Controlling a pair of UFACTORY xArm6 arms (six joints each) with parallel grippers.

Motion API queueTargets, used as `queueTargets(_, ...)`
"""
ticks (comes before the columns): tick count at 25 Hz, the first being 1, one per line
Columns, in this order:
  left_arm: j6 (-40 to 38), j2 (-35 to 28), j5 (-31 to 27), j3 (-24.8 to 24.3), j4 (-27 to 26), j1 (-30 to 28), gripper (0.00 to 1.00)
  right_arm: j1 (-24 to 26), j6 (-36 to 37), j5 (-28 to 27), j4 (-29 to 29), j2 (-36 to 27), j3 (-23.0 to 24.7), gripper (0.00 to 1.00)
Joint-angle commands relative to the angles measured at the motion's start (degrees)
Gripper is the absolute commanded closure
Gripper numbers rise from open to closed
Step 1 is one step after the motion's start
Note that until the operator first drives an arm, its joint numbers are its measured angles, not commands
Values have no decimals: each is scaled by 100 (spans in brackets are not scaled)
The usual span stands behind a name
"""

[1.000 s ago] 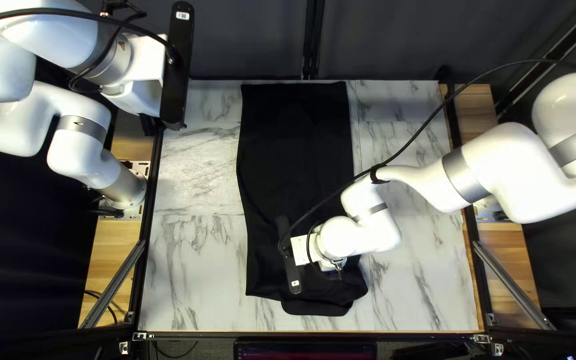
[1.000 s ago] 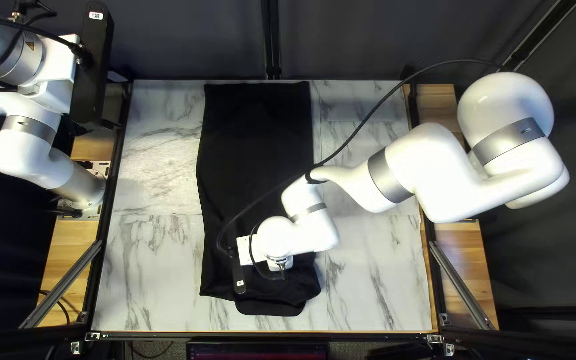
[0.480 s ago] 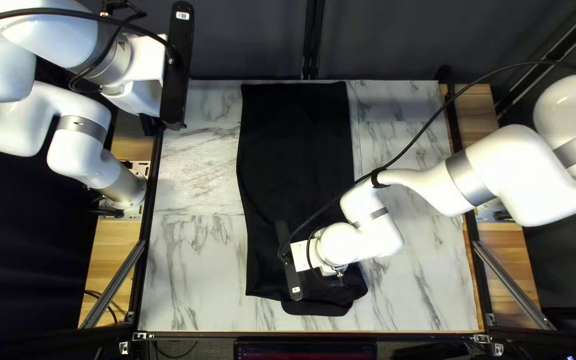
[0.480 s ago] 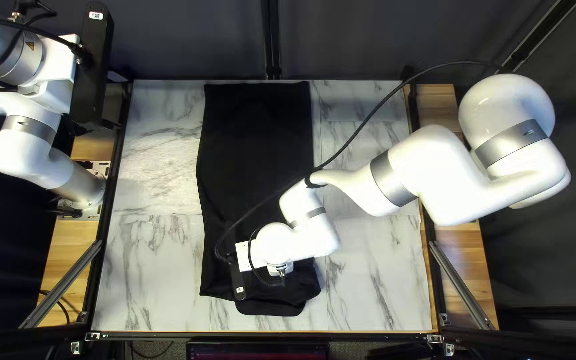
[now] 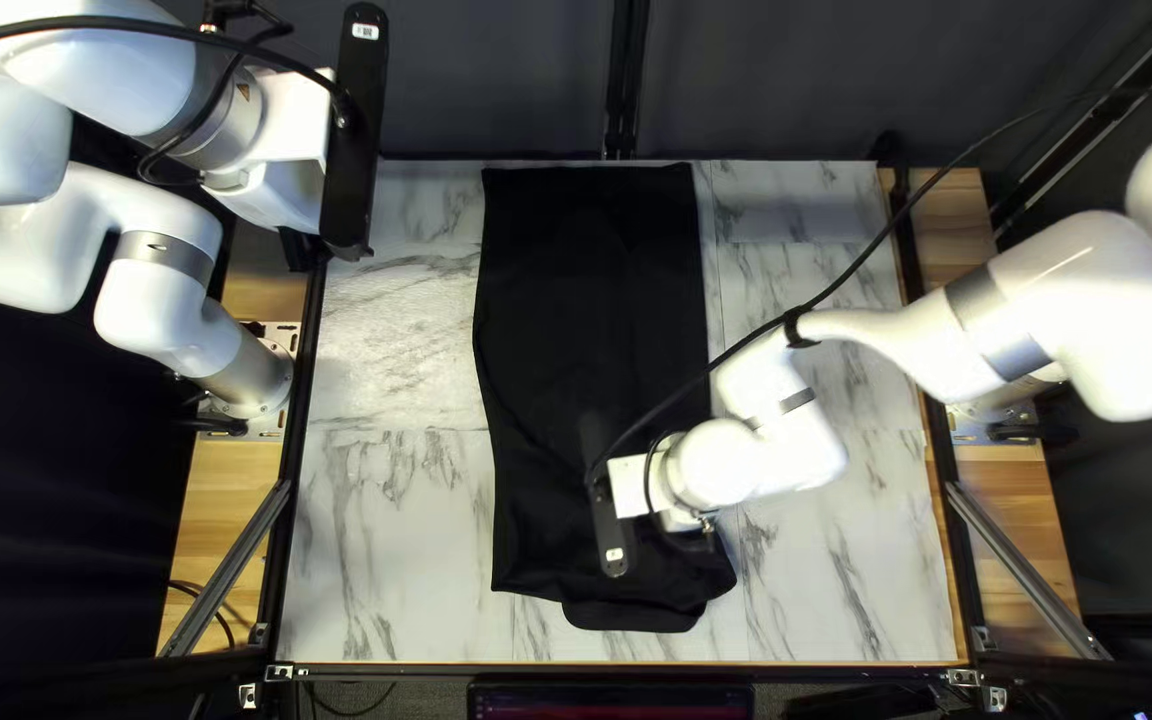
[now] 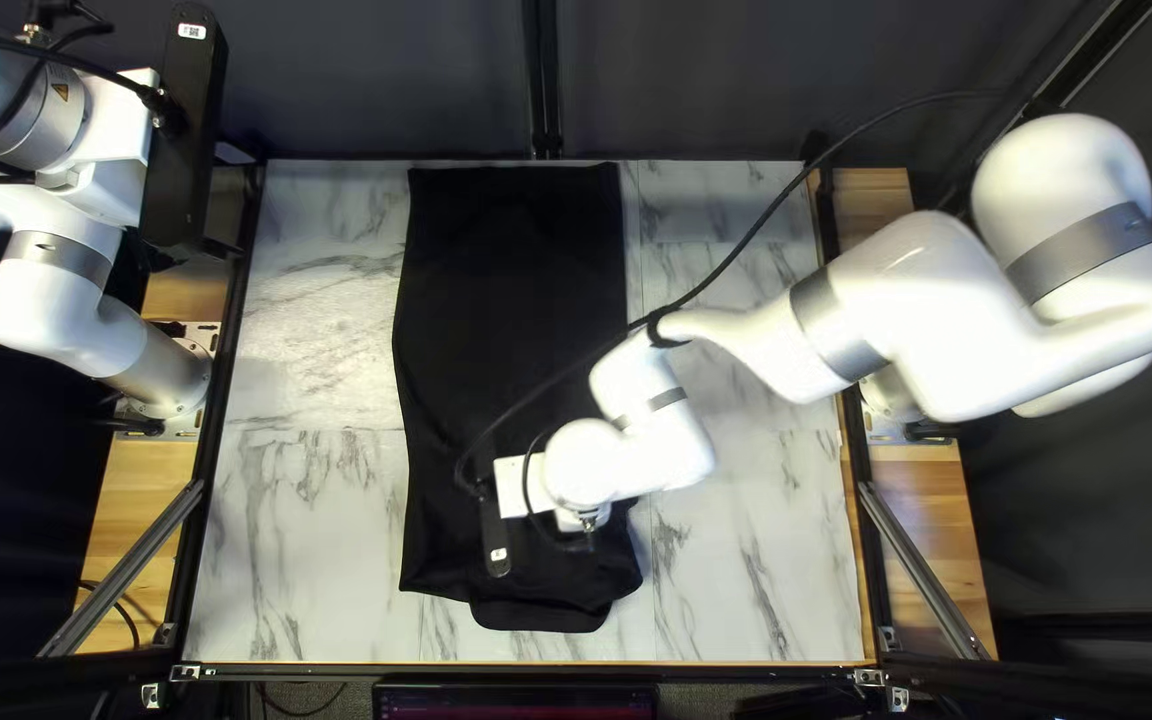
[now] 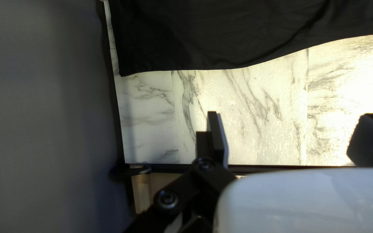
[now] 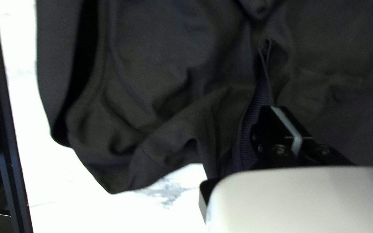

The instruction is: Fold t-shirt

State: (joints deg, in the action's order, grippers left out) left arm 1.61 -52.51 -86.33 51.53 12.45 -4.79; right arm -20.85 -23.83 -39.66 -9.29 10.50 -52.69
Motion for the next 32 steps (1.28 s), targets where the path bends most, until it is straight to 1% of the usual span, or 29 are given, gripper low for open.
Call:
queueTargets(1, 0, 0, 0, 0, 0, 0, 0, -13, -932, 215, -341, -388, 531, 96)
queueTargets(2, 0, 0, 0, 0, 0, 0, 0, -28, -1088, 215, -390, -449, 610, 96)
queueTargets(3, 0, 0, 0, 0, 0, 0, 0, -59, -1386, 212, -481, -553, 737, 90)
queueTargets(4, 0, 0, 0, 0, 0, 0, 0, -87, -1589, 185, -537, -605, 797, 81)
queueTargets(5, 0, 0, 0, 0, 0, 0, 0, -106, -1709, 155, -568, -618, 809, 78)
queueTargets(6, 0, 0, 0, 0, 0, 0, 0, -149, -1934, 68, -624, -625, 800, 68)
queueTargets(8, 0, 0, 0, 0, 0, 0, 0, -209, -2206, -107, -674, -598, 720, 34)
queueTargets(9, 0, 0, 0, 0, 0, 0, 0, -229, -2283, -195, -673, -564, 652, 11)
queueTargets(10, 0, 0, 0, 0, 0, 0, 0, -243, -2311, -260, -662, -532, 582, 0)
queueTargets(12, 0, 0, 0, 0, 0, 0, 0, -289, -2342, -486, -630, -411, 328, 0)
queueTargets(13, 0, 0, 0, 0, 0, 0, 0, -321, -2323, -661, -618, -295, 104, 0)
queueTargets(15, 0, 0, 0, 0, 0, 0, 0, -340, -2255, -817, -617, -170, -121, 0)
queueTargets(17, 0, 0, 0, 0, 0, 0, 0, -291, -1984, -899, -595, 21, -399, 0)
queueTargets(21, 0, 0, 0, 0, 0, 0, 0, -91, -1029, -710, -398, 507, -846, 0)
queueTargets(25, 0, 0, 0, 0, 0, 0, 0, 44, -194, -523, -148, 818, -1022, 0)
queueTargets(26, 0, 0, 0, 0, 0, 0, 0, 117, 245, -461, 13, 894, -1057, 0)
queueTargets(27, 0, 0, 0, 0, 0, 0, 0, 162, 506, -418, 119, 928, -1065, 0)
queueTargets(28, 0, 0, 0, 0, 0, 0, 0, 243, 1000, -368, 325, 1002, -1100, 0)
queueTargets(31, 0, 0, 0, 0, 0, 0, 0, 345, 1782, -357, 655, 1119, -1194, 0)
queueTargets(32, 0, 0, 0, 0, 0, 0, 0, 355, 1892, -348, 704, 1132, -1198, 6)
